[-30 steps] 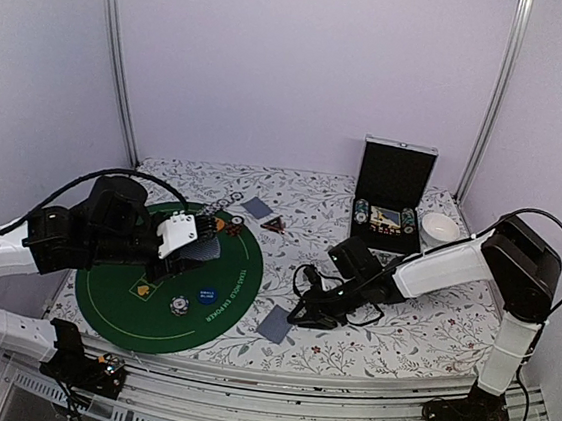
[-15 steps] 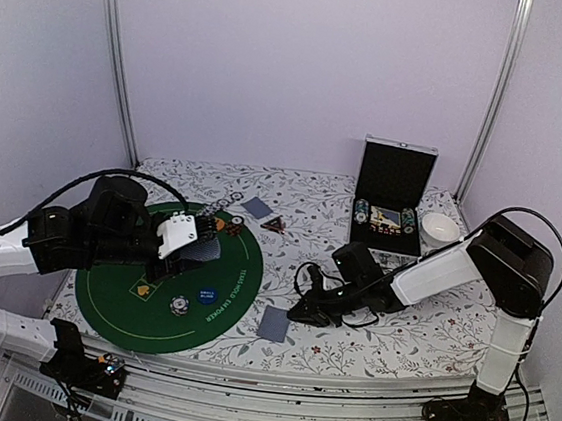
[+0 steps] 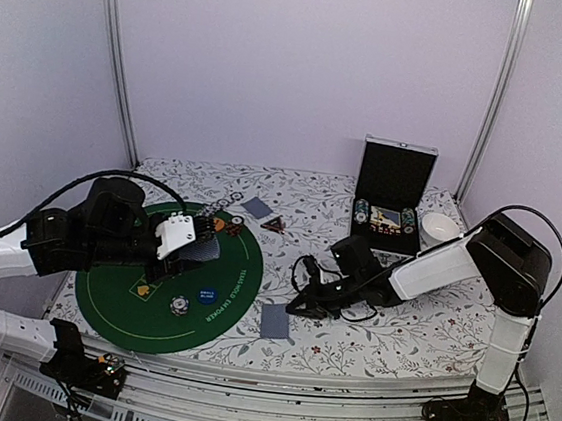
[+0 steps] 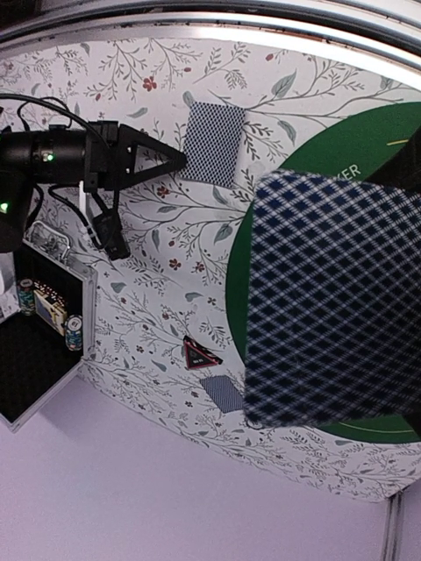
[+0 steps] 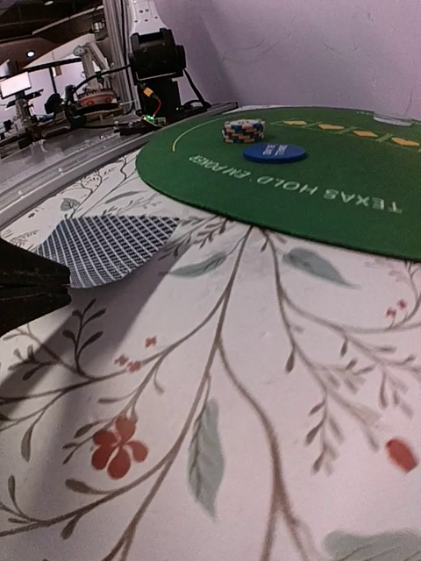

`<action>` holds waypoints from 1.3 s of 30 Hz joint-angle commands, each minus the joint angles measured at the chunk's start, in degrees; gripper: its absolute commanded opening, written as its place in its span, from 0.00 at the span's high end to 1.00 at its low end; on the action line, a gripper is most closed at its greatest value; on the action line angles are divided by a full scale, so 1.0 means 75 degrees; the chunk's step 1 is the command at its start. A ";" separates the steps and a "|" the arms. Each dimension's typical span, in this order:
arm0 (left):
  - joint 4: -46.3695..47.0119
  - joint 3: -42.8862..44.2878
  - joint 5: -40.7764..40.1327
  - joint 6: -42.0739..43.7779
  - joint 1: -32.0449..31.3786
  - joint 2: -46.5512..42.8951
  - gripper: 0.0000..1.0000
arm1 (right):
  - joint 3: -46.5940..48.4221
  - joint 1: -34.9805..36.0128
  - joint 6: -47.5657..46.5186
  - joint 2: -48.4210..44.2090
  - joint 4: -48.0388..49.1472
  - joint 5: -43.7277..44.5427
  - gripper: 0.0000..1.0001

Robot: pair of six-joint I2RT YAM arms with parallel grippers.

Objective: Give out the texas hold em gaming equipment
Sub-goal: Pick up the poker card from the center of the board, then distribute the poker card in the small blind area.

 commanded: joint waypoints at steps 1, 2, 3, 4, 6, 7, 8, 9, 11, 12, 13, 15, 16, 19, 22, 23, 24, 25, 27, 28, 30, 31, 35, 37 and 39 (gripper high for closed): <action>0.0263 -0.0066 0.0011 0.0038 0.0078 -0.0058 0.52 | 0.0982 -0.0041 -0.1324 -0.0220 -0.0759 -0.0160 0.98; 0.0261 -0.0066 -0.0011 0.0038 0.0079 -0.0057 0.52 | 0.1135 -0.0037 -0.1417 -0.0164 -0.0831 -0.0178 0.98; 0.0262 -0.0075 -0.0019 0.0038 0.0077 -0.0055 0.52 | 0.1273 -0.0042 -0.1431 -0.0086 -0.0859 -0.0210 0.98; 0.0252 -0.0078 -0.0041 0.0029 0.0070 -0.0056 0.52 | 0.1471 -0.0041 -0.1347 -0.0014 -0.0896 -0.0225 0.98; 0.0251 -0.0090 -0.0047 0.0030 0.0072 -0.0055 0.52 | 0.1699 -0.0033 -0.1053 0.0198 -0.0848 -0.0293 0.98; 0.0251 -0.0090 -0.0038 0.0034 0.0077 -0.0045 0.52 | 0.1759 0.0006 -0.0734 0.0273 -0.0694 -0.0361 0.98; 0.0261 -0.0090 -0.0048 0.0030 0.0076 -0.0035 0.52 | 0.1803 0.0047 -0.0548 0.0343 -0.0540 -0.0410 0.98; 0.0262 -0.0084 -0.0058 0.0036 0.0073 -0.0041 0.52 | 0.1869 0.0108 -0.0337 0.0398 -0.0445 -0.0410 0.98; 0.0262 -0.0101 -0.0068 0.0026 0.0078 -0.0027 0.52 | 0.2003 0.0194 -0.0052 0.0471 -0.0348 -0.0325 0.98; 0.0270 -0.0117 -0.0056 0.0028 0.0070 -0.0031 0.52 | 0.2037 0.0213 0.0041 0.0483 -0.0305 -0.0203 0.98; 0.0293 -0.0133 -0.0040 0.0026 0.0078 -0.0037 0.52 | 0.2028 0.0218 0.0138 0.0498 -0.0187 -0.0078 0.98; 0.0329 -0.0148 0.0007 0.0029 0.0079 -0.0040 0.52 | 0.1980 0.0234 0.0554 0.0577 0.0148 0.0256 0.98; 0.0342 -0.0148 0.0006 0.0032 0.0079 -0.0033 0.52 | 0.1970 0.0245 0.0826 0.0653 0.0296 0.0400 0.98; 0.0333 -0.0145 0.0017 0.0019 0.0078 0.0015 0.52 | 0.1830 0.0401 0.1394 0.0535 0.0375 0.1103 0.98; 0.0344 -0.0150 0.0051 0.0024 0.0078 0.0025 0.52 | 0.1534 0.0518 0.1734 0.0333 0.0645 0.1534 0.98; 0.0344 -0.0140 0.0063 0.0016 0.0076 0.0043 0.52 | 0.1528 0.0537 0.1852 0.0341 0.0686 0.1535 0.98; 0.0344 -0.0131 0.0057 0.0018 0.0077 0.0053 0.52 | 0.1578 0.0579 0.1946 0.0401 0.0696 0.1515 0.98; 0.0344 -0.0120 0.0062 0.0023 0.0077 0.0067 0.52 | 0.1647 0.0668 0.1991 0.0442 0.0709 0.1512 0.98; 0.0344 -0.0113 0.0076 0.0024 0.0078 0.0083 0.52 | 0.1748 0.0809 0.2159 0.0519 0.0833 0.1570 0.98; 0.0344 -0.0103 0.0063 0.0016 0.0079 0.0079 0.52 | 0.1752 0.0868 0.2371 0.0534 0.0982 0.1680 0.98; 0.0333 -0.0110 0.0052 0.0006 0.0075 0.0075 0.52 | 0.1694 0.0926 0.2662 0.0528 0.1134 0.1918 0.98; 0.0317 -0.0122 0.0049 0.0003 0.0068 0.0057 0.52 | 0.1618 0.0938 0.2857 0.0518 0.1240 0.2028 0.98; 0.0333 -0.0137 0.0073 0.0011 0.0078 -0.0018 0.52 | 0.1641 0.0934 0.3129 0.0566 0.1349 0.2005 0.92; 0.0326 -0.0137 0.0081 0.0003 0.0079 -0.0040 0.52 | 0.1722 0.0934 0.2991 0.0563 0.1272 0.1892 0.68; 0.0331 -0.0148 0.0091 0.0015 0.0075 -0.0057 0.52 | 0.1708 0.0932 0.2767 0.0439 0.1223 0.1880 0.53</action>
